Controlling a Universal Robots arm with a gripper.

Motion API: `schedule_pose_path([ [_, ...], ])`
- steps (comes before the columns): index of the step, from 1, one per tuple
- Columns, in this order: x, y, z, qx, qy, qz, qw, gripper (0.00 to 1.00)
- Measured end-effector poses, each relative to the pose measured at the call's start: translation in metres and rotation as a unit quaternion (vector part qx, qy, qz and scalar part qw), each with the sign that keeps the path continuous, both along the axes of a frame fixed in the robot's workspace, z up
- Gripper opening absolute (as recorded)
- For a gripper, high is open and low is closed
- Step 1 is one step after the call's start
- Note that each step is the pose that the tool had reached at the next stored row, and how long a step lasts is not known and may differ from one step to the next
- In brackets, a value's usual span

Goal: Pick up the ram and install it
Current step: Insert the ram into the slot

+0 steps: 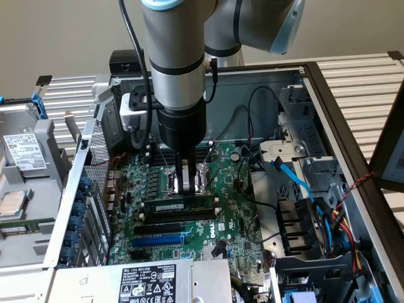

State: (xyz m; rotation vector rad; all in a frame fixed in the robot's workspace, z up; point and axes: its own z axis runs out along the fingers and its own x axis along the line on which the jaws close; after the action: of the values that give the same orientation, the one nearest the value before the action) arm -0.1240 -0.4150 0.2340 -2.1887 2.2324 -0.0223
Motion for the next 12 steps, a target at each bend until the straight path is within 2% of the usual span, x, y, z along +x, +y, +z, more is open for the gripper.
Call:
schedule_pose_path([
  [12,0.0,-0.0002,-0.0019,0.0,0.0,0.0,1.0,0.12],
])
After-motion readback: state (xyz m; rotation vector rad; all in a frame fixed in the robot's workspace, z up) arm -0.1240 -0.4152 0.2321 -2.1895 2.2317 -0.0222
